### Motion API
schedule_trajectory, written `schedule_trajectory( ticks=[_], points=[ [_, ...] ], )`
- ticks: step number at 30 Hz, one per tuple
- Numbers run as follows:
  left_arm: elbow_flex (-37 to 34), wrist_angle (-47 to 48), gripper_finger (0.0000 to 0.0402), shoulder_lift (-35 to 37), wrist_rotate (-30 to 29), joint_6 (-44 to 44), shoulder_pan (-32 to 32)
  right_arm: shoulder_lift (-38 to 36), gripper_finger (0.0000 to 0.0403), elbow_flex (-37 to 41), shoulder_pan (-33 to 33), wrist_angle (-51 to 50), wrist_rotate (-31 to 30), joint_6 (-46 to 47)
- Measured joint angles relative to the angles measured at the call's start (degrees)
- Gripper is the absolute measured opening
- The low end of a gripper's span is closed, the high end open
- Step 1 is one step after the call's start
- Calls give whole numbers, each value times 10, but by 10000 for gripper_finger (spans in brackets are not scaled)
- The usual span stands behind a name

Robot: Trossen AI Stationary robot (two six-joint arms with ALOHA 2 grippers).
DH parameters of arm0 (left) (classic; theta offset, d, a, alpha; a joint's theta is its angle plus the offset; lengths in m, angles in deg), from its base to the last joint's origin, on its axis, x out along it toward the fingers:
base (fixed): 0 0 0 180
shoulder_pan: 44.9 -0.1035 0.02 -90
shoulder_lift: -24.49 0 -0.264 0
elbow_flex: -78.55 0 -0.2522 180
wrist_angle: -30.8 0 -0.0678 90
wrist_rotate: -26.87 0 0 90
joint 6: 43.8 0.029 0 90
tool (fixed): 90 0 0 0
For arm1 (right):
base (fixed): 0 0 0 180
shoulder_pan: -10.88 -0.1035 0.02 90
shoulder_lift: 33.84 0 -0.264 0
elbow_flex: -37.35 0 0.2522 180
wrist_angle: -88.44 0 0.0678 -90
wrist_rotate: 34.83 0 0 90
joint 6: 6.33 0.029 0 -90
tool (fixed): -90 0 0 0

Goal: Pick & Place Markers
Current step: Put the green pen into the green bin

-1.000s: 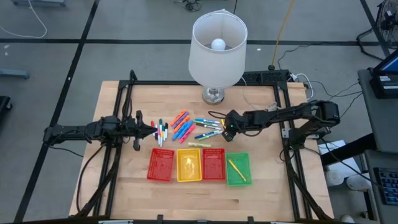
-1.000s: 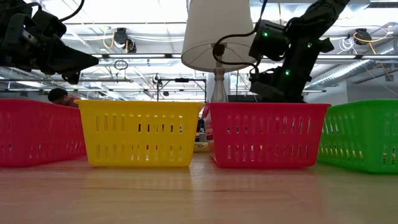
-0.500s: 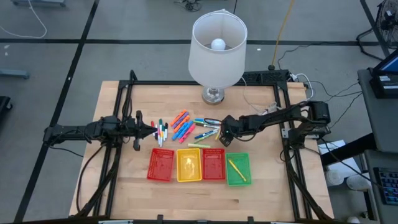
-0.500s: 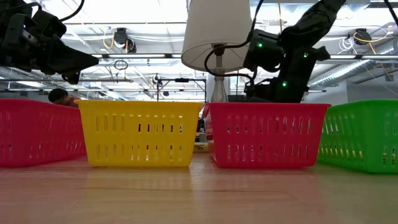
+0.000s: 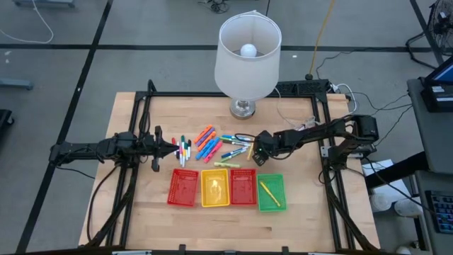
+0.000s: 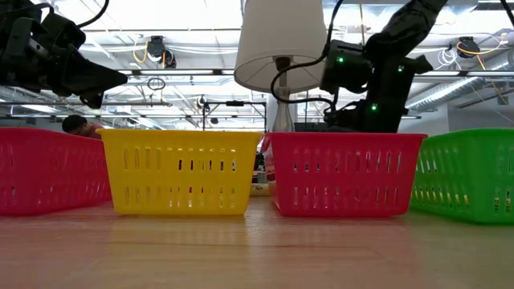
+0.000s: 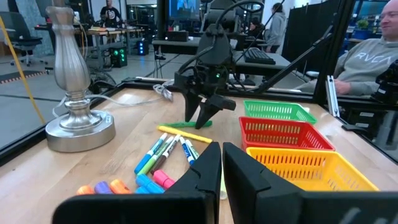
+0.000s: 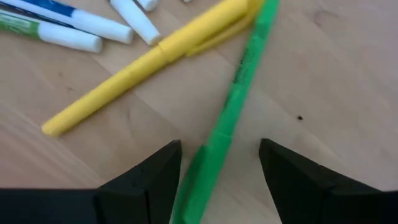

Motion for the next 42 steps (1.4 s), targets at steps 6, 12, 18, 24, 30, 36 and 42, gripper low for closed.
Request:
schedule_trajectory(
  ticks=[6, 12, 18, 24, 30, 36, 42],
  points=[
    [0, 0, 21, 0, 0, 0, 0, 0, 210, 1, 1, -1, -35, -13],
    [0, 0, 21, 0, 0, 0, 0, 1, 210, 2, 4, 35, -37, -75],
    [0, 0, 21, 0, 0, 0, 0, 1, 210, 2, 5, 50, -39, -95],
    [0, 0, 21, 0, 0, 0, 0, 0, 210, 14, 16, 72, -35, -86],
    [0, 0, 21, 0, 0, 0, 0, -1, 210, 42, 19, 106, -13, -61],
    [0, 0, 21, 0, 0, 0, 0, -1, 181, 52, 17, 112, -5, -52],
    [0, 0, 21, 0, 0, 0, 0, 0, 119, 52, 7, 115, 3, -52]
  ],
)
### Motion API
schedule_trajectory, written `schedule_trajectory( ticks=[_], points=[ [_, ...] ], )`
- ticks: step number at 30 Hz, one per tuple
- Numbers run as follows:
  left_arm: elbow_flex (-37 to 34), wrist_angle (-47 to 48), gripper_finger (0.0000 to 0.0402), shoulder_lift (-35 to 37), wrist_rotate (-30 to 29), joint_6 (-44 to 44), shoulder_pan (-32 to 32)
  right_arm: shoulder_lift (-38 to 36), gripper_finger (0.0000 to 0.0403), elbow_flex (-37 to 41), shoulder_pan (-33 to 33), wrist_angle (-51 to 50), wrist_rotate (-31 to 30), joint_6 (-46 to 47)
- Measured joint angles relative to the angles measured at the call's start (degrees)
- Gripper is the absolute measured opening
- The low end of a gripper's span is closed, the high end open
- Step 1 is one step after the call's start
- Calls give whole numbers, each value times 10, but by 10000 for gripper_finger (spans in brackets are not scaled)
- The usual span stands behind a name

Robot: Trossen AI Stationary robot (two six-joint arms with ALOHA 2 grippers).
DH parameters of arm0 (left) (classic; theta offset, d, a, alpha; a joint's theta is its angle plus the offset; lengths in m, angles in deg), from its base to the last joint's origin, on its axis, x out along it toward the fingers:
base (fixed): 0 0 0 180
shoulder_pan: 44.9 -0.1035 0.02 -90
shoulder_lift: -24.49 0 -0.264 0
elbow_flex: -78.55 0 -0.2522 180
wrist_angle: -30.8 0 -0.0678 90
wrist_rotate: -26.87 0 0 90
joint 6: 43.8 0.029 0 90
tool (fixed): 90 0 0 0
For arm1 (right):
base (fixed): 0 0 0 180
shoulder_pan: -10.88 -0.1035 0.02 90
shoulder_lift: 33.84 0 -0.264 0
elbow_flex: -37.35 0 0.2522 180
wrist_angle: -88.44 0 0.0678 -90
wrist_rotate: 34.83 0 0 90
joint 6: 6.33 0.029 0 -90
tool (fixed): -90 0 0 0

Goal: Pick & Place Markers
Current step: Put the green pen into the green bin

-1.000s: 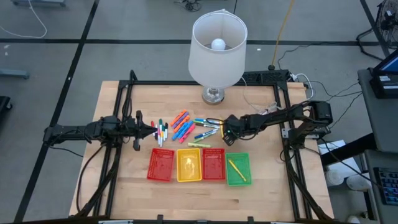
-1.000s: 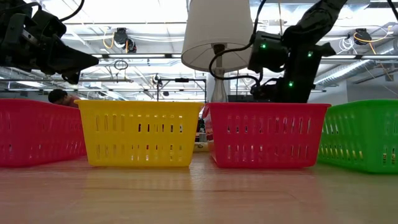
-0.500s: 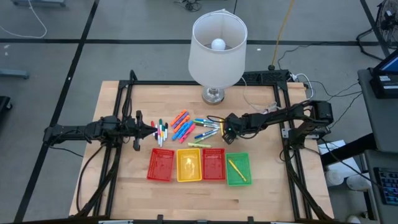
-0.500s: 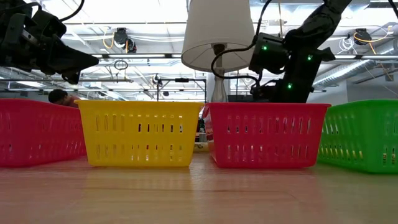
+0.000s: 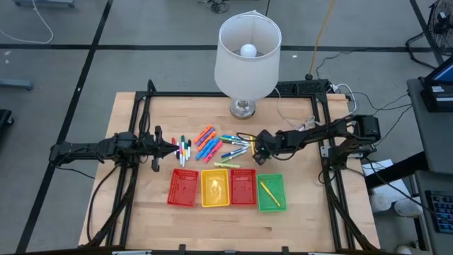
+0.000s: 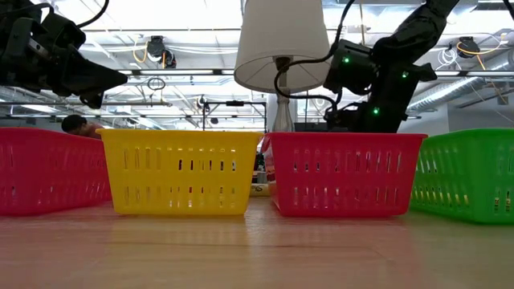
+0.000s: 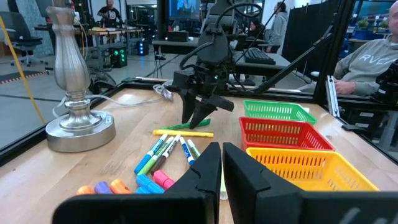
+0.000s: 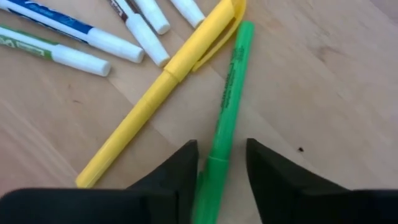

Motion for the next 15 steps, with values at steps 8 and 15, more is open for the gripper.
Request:
schedule_trajectory(
  ticks=[8, 15],
  points=[
    [0, 0, 21, 0, 0, 0, 0, 0, 53, 0, 0, -2, 4, 0],
    [0, 0, 21, 0, 0, 0, 0, 0, 31, 0, 0, -3, 5, -6]
  ],
)
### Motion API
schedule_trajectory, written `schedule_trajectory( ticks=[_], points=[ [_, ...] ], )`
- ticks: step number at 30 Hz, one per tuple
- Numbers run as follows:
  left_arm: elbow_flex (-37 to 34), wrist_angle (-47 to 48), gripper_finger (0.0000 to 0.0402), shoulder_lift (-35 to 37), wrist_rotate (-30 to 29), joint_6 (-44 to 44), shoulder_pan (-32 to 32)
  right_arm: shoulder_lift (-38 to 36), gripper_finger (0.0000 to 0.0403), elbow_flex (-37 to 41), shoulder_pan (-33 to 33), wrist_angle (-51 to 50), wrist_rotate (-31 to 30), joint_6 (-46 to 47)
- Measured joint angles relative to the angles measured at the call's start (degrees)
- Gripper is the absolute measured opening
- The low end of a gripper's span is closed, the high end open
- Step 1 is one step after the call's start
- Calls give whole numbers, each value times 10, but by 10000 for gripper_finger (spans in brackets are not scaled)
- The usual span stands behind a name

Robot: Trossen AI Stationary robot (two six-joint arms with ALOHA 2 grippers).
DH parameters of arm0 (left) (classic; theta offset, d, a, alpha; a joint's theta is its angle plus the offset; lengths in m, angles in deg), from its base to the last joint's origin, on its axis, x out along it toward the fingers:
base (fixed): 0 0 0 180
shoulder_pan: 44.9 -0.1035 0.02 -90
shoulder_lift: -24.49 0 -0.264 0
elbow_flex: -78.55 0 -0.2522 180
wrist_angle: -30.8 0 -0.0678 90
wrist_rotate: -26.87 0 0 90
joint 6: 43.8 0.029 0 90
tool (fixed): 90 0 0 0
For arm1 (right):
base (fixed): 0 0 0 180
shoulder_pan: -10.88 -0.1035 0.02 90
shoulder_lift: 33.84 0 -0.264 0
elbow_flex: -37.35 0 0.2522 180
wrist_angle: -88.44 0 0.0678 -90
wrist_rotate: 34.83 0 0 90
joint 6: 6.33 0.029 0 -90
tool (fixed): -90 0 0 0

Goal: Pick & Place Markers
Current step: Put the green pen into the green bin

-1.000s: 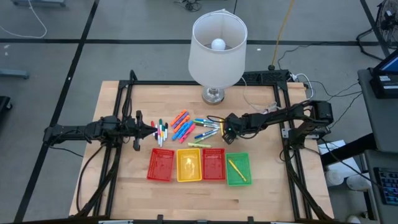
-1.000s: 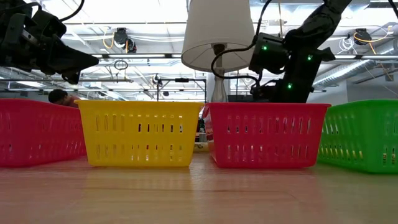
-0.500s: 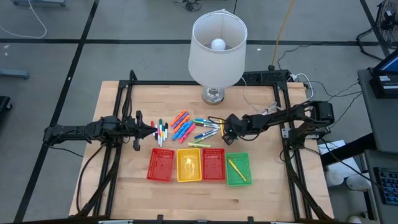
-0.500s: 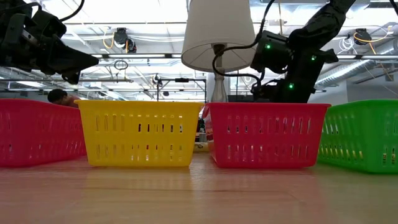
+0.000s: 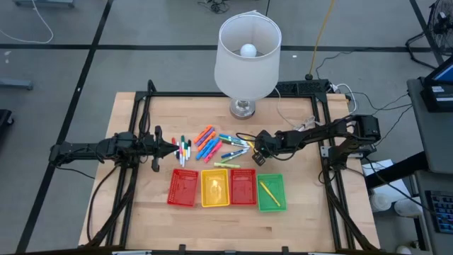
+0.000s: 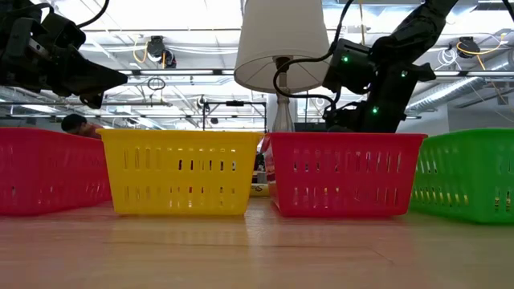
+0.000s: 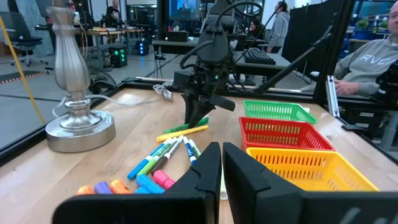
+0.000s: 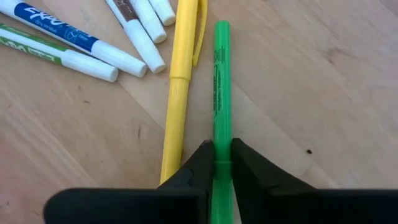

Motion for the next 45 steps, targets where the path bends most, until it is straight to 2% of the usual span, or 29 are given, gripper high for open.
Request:
schedule_trajectory(
  ticks=[8, 23, 32, 41, 45],
  points=[
    [0, 0, 21, 0, 0, 0, 0, -19, 35, 0, 0, 0, 0, 0],
    [0, 0, 21, 0, 0, 0, 0, -177, 30, 3, -19, -24, 3, 0],
    [0, 0, 21, 0, 0, 0, 0, -249, 37, 2, -114, -27, 20, 80],
    [0, 0, 21, 0, 0, 0, 0, -256, 29, 1, -263, -50, 45, 257],
    [0, 0, 21, 0, 0, 0, 0, -256, 31, 1, -328, -47, 10, 342]
  ],
)
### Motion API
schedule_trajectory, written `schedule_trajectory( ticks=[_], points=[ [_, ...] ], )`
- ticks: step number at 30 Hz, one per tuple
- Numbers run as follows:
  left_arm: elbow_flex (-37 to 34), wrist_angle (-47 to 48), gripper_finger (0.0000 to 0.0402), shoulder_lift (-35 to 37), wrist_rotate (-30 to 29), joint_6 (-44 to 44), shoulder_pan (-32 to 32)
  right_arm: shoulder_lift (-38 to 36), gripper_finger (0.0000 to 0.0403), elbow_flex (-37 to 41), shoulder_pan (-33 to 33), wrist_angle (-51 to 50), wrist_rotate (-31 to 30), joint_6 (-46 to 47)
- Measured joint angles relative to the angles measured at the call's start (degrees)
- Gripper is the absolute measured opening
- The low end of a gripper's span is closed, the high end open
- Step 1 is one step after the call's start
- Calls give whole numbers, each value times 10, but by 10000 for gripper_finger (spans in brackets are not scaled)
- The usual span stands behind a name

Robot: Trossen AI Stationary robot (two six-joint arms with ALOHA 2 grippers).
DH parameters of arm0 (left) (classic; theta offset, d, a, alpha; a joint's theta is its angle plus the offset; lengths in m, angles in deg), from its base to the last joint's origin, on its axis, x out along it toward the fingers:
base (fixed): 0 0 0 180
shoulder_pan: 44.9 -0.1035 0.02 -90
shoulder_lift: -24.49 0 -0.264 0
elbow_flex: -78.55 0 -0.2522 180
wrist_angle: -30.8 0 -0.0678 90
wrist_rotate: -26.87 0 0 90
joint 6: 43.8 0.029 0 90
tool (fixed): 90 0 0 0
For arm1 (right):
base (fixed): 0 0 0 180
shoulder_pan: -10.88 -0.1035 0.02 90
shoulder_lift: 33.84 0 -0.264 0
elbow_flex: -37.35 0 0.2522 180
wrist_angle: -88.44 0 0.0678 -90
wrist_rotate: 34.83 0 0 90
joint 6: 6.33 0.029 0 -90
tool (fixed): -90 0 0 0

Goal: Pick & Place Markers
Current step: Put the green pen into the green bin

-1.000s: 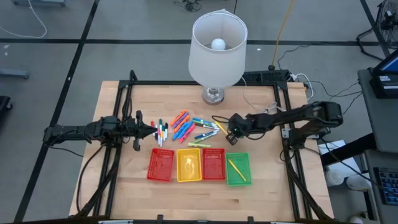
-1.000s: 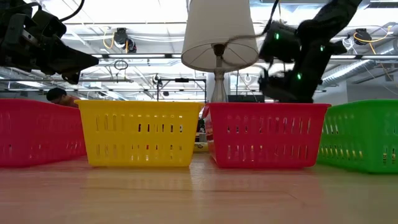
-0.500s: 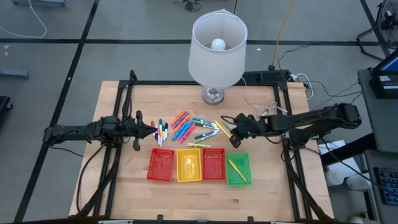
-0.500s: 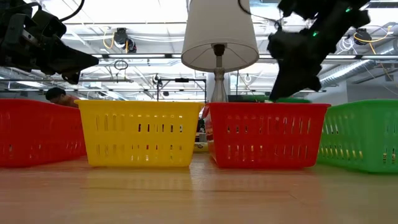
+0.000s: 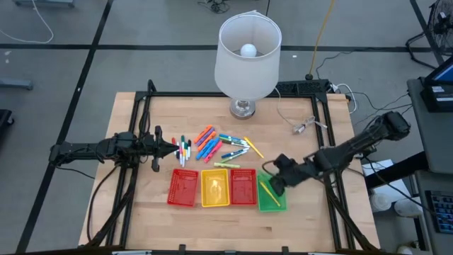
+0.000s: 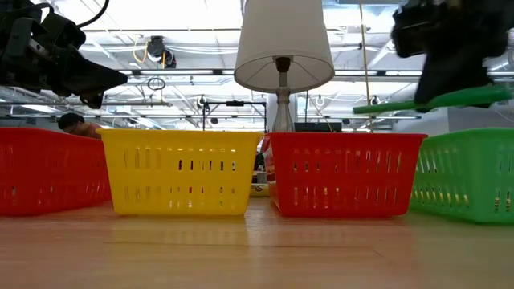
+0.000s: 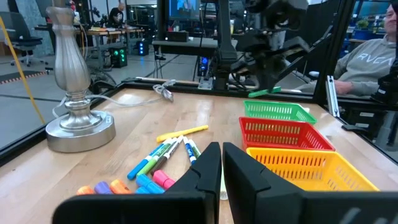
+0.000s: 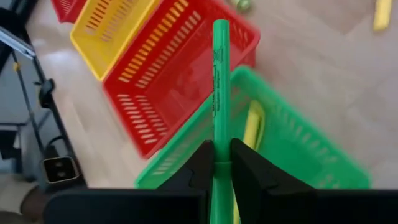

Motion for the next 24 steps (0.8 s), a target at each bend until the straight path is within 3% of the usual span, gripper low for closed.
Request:
schedule_trajectory(
  ticks=[6, 12, 16, 24],
  points=[
    [0, 0, 21, 0, 0, 0, 0, 17, 28, 0, -83, 7, -72, 118],
    [0, 0, 21, 0, 0, 0, 0, 41, 30, 0, -130, 41, -98, 211],
    [0, 0, 21, 0, 0, 0, 0, 57, 30, -1, -146, 46, -133, 241],
    [0, 0, 21, 0, 0, 0, 0, 73, 32, -1, -143, 36, -136, 242]
  ],
)
